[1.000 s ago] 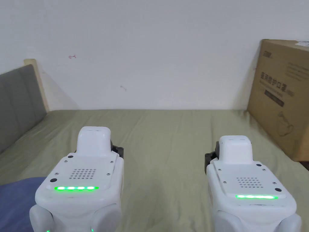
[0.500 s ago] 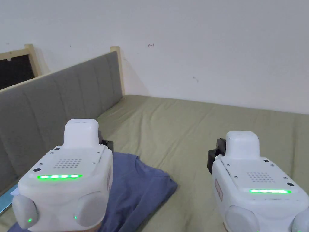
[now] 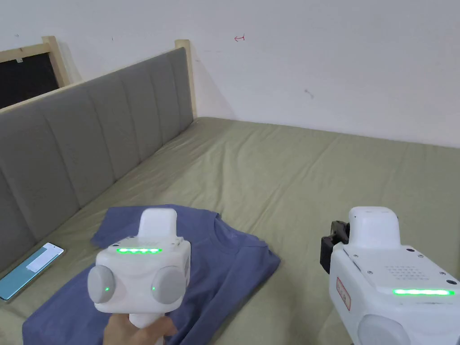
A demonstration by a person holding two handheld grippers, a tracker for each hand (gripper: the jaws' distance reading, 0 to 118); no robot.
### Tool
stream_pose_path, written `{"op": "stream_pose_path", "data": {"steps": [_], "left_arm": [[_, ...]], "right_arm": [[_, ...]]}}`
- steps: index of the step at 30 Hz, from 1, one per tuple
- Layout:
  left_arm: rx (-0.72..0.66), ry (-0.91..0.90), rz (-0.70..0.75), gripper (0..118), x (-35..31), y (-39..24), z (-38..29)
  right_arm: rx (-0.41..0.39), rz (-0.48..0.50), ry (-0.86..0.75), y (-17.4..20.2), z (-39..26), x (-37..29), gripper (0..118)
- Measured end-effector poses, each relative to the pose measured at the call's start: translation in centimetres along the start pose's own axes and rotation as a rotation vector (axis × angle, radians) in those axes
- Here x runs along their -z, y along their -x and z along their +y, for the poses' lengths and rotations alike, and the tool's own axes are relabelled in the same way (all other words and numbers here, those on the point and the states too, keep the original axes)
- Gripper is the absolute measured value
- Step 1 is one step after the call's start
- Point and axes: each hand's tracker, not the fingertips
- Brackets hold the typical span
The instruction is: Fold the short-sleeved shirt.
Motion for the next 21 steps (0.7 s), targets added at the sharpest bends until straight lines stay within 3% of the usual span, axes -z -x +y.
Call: {"op": "stream_pose_path", "data": {"steps": [1, 2, 3, 4, 5, 7, 12, 16, 18, 21], "left_arm": [[-0.024, 0.056, -0.016, 9, 1.4, 0.0, -0.3], [-0.053, 0.086, -0.037, 26, 2.8, -0.1, -0.8], [-0.068, 0.117, -0.072, 57, 4.2, -0.1, -1.2], [-0.071, 0.164, -0.082, 106, 6.5, 0.0, -1.7], [-0.058, 0.216, -0.087, 118, 8.0, -0.4, -2.1], [-0.040, 0.197, -0.077, 109, 9.4, -1.4, -2.8], [0.002, 0.300, -0.118, 111, 14.2, -2.7, -4.1], [-0.017, 0.430, -0.161, 100, 18.1, -3.0, -5.9], [0.006, 0.385, -0.144, 98, 18.0, -3.1, -6.3], [0.023, 0.395, -0.144, 70, 15.9, -3.5, -5.5]], "right_arm": [[-0.009, -0.001, 0.010, -0.1, -0.3, 0.3, 0], [-0.020, -0.003, 0.024, -0.2, -0.6, 0.7, 0], [-0.030, -0.009, 0.040, -0.3, -1.0, 1.2, 0], [-0.035, -0.018, 0.050, -0.3, -1.3, 1.7, 0], [-0.037, -0.030, 0.067, -0.5, -1.6, 2.3, 0], [-0.020, -0.039, 0.101, -0.8, -2.2, 3.5, 0], [0.029, -0.044, 0.159, -1.5, -3.2, 5.9, 0], [0.008, -0.048, 0.189, -1.7, -4.0, 6.8, 0], [0.000, -0.047, 0.206, -1.8, -4.5, 7.1, 0], [0.032, -0.041, 0.239, -2.1, -5.1, 7.8, 0]]}}
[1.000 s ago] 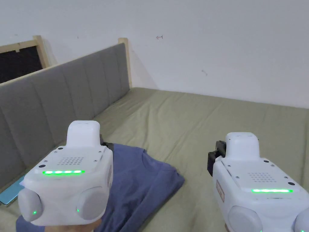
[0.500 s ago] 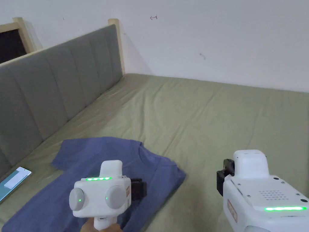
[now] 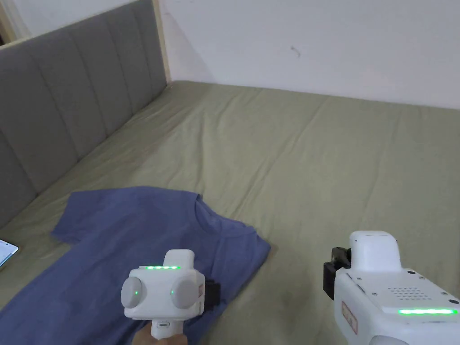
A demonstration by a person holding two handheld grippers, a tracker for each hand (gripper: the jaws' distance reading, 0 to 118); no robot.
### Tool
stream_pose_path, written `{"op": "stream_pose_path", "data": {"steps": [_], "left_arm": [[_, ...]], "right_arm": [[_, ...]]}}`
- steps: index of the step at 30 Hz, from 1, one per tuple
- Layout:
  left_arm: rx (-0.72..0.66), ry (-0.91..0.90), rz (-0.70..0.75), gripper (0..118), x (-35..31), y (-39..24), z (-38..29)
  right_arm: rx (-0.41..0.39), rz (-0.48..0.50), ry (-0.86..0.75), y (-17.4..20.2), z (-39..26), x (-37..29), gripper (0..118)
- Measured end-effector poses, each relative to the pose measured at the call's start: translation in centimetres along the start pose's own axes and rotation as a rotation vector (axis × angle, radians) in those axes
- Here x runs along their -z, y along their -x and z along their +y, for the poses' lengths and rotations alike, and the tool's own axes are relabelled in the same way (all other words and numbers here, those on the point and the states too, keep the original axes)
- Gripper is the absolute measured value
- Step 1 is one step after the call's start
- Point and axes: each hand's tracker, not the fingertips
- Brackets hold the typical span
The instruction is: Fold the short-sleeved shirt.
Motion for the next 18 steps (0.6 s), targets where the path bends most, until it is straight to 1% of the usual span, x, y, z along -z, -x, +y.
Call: {"op": "stream_pose_path", "data": {"steps": [1, 3, 4, 5, 6, 7, 8, 9, 10, 11, 13, 14, 16, 18], "left_arm": [[-0.007, 0.000, -0.006, 58, -0.3, 0.2, 0.1], [-0.040, 0.013, 0.002, 50, -1.1, 0.7, 0.8], [-0.058, 0.020, 0.011, 50, -1.3, 1.0, 0.9], [-0.101, 0.012, 0.033, 34, -1.6, 1.4, 0.9], [-0.141, 0.017, 0.064, 12, -1.8, 2.0, 0.7], [-0.206, 0.023, -0.052, 11, 0.3, 4.2, 1.6], [-0.255, 0.019, -0.065, 11, 0.4, 5.0, 1.7], [-0.268, 0.025, -0.091, 11, 0.3, 5.6, 2.0], [-0.286, 0.033, -0.104, 11, 0.1, 6.0, 2.4], [-0.308, 0.028, -0.117, 11, -2.2, 5.0, 1.7], [-0.324, 0.012, -0.125, 11, -3.2, 5.1, 2.3], [-0.320, 0.008, -0.124, 11, -3.9, 4.9, 2.6], [-0.318, -0.025, -0.092, 11, -5.8, 3.4, 3.6], [-0.286, -0.058, -0.118, 11, -7.2, 2.1, 4.7]], "right_arm": [[0.022, 0.008, 0.011, -0.1, -0.1, 0.1, 0], [0.056, 0.023, 0.019, -0.2, -0.3, 0.1, 0], [0.057, 0.025, 0.019, -0.2, -0.3, 0.0, 0], [0.053, 0.024, 0.021, -0.2, -0.4, 0.0, 0], [0.037, 0.017, 0.016, -0.2, -0.4, -0.3, 0], [0.014, 0.000, 0.010, -0.3, -0.4, -0.5, 0], [0.001, -0.016, 0.010, -0.6, -0.4, -0.6, 0], [0.002, -0.024, 0.005, -1.0, -0.3, -0.9, 0], [0.012, -0.032, 0.002, -1.4, -0.3, -1.1, 0], [0.033, -0.041, 0.002, -2.0, -0.2, -1.3, 0], [0.091, -0.042, -0.006, -3.2, 0.0, -1.8, 0], [0.104, -0.046, -0.007, -3.8, 0.0, -2.2, 0], [0.109, -0.067, -0.016, -4.7, 0.0, -2.9, 0], [0.108, -0.098, -0.024, -6.0, -0.1, -3.8, 0]]}}
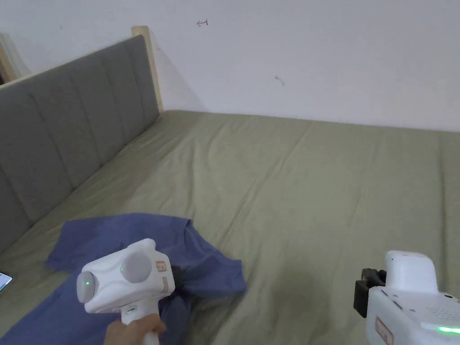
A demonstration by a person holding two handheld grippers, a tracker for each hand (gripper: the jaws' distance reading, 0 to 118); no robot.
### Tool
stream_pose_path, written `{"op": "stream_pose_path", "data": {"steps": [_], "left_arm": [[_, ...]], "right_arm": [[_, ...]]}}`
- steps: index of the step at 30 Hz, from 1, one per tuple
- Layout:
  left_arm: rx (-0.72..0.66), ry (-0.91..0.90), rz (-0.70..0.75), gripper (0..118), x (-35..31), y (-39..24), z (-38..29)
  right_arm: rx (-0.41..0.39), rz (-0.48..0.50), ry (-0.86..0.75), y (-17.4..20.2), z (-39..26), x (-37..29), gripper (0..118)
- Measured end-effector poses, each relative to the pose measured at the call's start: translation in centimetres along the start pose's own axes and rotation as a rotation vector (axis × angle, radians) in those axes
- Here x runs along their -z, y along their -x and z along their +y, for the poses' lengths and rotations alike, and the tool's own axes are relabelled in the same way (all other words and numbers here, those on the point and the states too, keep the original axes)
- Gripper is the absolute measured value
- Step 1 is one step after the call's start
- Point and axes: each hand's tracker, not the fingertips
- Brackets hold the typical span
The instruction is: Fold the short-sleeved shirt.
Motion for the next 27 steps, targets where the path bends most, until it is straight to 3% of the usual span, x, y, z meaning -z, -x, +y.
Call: {"op": "stream_pose_path", "data": {"steps": [4, 8, 10, 15, 19, 22, 27], "left_arm": [[0.032, -0.050, -0.134, 11, -1.8, -5.2, 2.2], [0.209, -0.069, -0.245, 11, -3.0, -13.9, 2.3], [0.223, -0.070, -0.345, 11, -4.8, -19.0, 0.1], [0.408, 0.013, -0.605, 11, -8.1, -30.5, -7.0], [0.542, 0.109, -0.749, 11, -9.0, -35.9, -13.2], [0.614, 0.189, -0.710, 11, -6.7, -37.7, -17.4], [0.787, 0.265, -0.465, 11, -0.7, -37.6, -23.8]], "right_arm": [[0.078, -0.053, -0.030, -3.5, 0.4, -1.9, 0], [0.149, -0.136, -0.079, -7.5, 1.0, -4.7, 0], [0.162, -0.185, -0.111, -9.7, 1.3, -6.4, 0], [0.245, -0.332, -0.168, -15.8, 1.2, -11.2, 0], [0.327, -0.412, -0.191, -19.9, 0.2, -14.2, 0], [0.358, -0.451, -0.180, -21.9, -1.1, -15.4, 0], [0.391, -0.470, -0.139, -23.3, -2.9, -15.2, 0]]}}
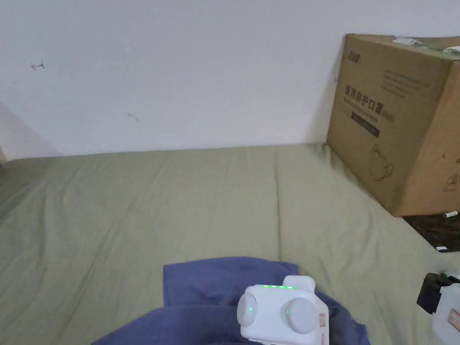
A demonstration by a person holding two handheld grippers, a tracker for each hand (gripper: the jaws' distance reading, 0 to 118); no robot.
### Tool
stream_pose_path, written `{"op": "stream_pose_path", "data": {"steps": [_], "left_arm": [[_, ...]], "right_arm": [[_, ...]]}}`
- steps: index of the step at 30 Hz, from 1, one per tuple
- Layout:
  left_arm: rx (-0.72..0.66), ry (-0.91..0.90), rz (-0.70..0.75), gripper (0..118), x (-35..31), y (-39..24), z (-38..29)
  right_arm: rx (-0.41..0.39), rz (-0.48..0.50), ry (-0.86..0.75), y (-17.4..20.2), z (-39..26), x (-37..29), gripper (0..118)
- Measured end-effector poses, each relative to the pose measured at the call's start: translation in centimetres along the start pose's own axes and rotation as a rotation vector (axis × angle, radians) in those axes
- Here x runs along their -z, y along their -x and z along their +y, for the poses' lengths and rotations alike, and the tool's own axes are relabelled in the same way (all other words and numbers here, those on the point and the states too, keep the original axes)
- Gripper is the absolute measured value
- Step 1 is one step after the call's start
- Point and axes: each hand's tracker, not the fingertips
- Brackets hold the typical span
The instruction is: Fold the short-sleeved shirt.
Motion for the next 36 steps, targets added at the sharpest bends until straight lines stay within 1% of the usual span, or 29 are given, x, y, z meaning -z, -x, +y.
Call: {"op": "stream_pose_path", "data": {"steps": [1, 3, 6, 7, 8, 9, 10, 11, 12, 14, 15, 16, 18, 19, 20, 21, 22, 23, 24, 25, 27, 30, 33, 34, 35, 36], "left_arm": [[-0.009, 0.041, 0.026, 11, 1.1, 0.1, -0.7], [0.039, 0.096, 0.056, 11, 2.3, 0.1, -2.3], [0.099, 0.100, 0.110, 12, 3.9, 0.7, -3.4], [0.091, 0.095, 0.097, 14, 3.7, 0.8, -3.2], [0.102, 0.096, 0.104, 24, 3.3, 1.1, -2.9], [0.106, 0.097, 0.098, 43, 3.2, 1.5, -2.4], [0.094, 0.088, 0.071, 83, 3.3, 1.7, -2.1], [0.094, 0.074, 0.072, 105, 2.7, 2.0, -1.7], [0.088, 0.042, 0.079, 112, 1.9, 2.3, -1.4], [0.071, -0.045, 0.069, 110, -1.3, 2.6, -0.4], [0.061, -0.049, 0.074, 110, -2.4, 3.4, -0.1], [0.057, -0.066, 0.073, 106, -3.3, 4.2, 0.2], [0.003, -0.135, 0.104, 97, -5.4, 6.1, 0.2], [-0.020, -0.161, 0.106, 97, -6.2, 7.2, 0.0], [-0.035, -0.150, 0.125, 78, -6.7, 8.3, -0.3], [-0.053, -0.145, 0.160, 47, -6.8, 9.4, -0.8], [-0.079, -0.139, 0.210, 2, -7.3, 9.8, -1.7], [-0.099, -0.112, 0.266, 0, -7.3, 11.0, -2.5], [-0.077, -0.114, 0.252, 0, -7.2, 12.0, -3.4], [-0.095, -0.113, 0.238, 0, -7.2, 12.9, -4.2], [-0.193, -0.086, 0.240, 0, -6.9, 15.2, -6.1], [-0.251, -0.096, 0.278, 0, -7.5, 18.0, -7.2], [-0.279, -0.135, 0.369, 0, -8.5, 21.7, -7.3], [-0.287, -0.125, 0.396, 6, -9.0, 22.6, -7.0], [-0.302, -0.115, 0.411, 23, -9.3, 24.2, -6.7], [-0.328, -0.112, 0.435, 47, -9.4, 25.7, -6.5]], "right_arm": [[0.000, -0.001, 0.009, -0.1, -0.2, 0.2, 0], [-0.002, 0.001, 0.026, 0.0, -0.6, 0.7, 0], [-0.013, 0.005, 0.048, 0.6, -1.0, 1.4, 0], [-0.013, 0.006, 0.054, 0.8, -1.1, 1.5, 0], [-0.012, 0.013, 0.060, 1.0, -1.1, 1.7, 0], [-0.012, 0.022, 0.064, 1.3, -1.1, 1.7, 0], [-0.017, 0.030, 0.067, 1.6, -1.2, 1.7, 0], [-0.026, 0.037, 0.067, 1.9, -1.2, 1.6, 0], [-0.039, 0.042, 0.067, 2.4, -1.1, 1.6, 0], [-0.070, 0.056, 0.067, 3.2, -1.1, 1.4, 0], [-0.082, 0.063, 0.067, 3.6, -1.2, 1.4, 0], [-0.091, 0.070, 0.068, 4.0, -1.2, 1.3, 0], [-0.105, 0.095, 0.072, 4.9, -1.5, 1.2, 0], [-0.111, 0.106, 0.077, 5.3, -1.6, 1.2, 0], [-0.122, 0.119, 0.085, 5.9, -1.9, 1.4, 0], [-0.135, 0.128, 0.094, 6.4, -2.3, 1.4, 0], [-0.145, 0.135, 0.100, 6.9, -2.6, 1.5, 0], [-0.159, 0.150, 0.112, 7.5, -3.1, 1.6, 0], [-0.174, 0.168, 0.124, 8.1, -3.5, 1.8, 0], [-0.189, 0.183, 0.132, 8.6, -3.9, 1.9, 0], [-0.222, 0.197, 0.153, 9.7, -4.6, 2.5, 0], [-0.227, 0.211, 0.175, 11.0, -5.5, 3.5, 0], [-0.218, 0.262, 0.210, 11.9, -5.9, 4.9, 0], [-0.220, 0.271, 0.213, 12.3, -6.0, 5.2, 0], [-0.224, 0.271, 0.216, 12.7, -6.0, 5.5, 0], [-0.228, 0.272, 0.217, 13.0, -6.0, 5.7, 0]]}}
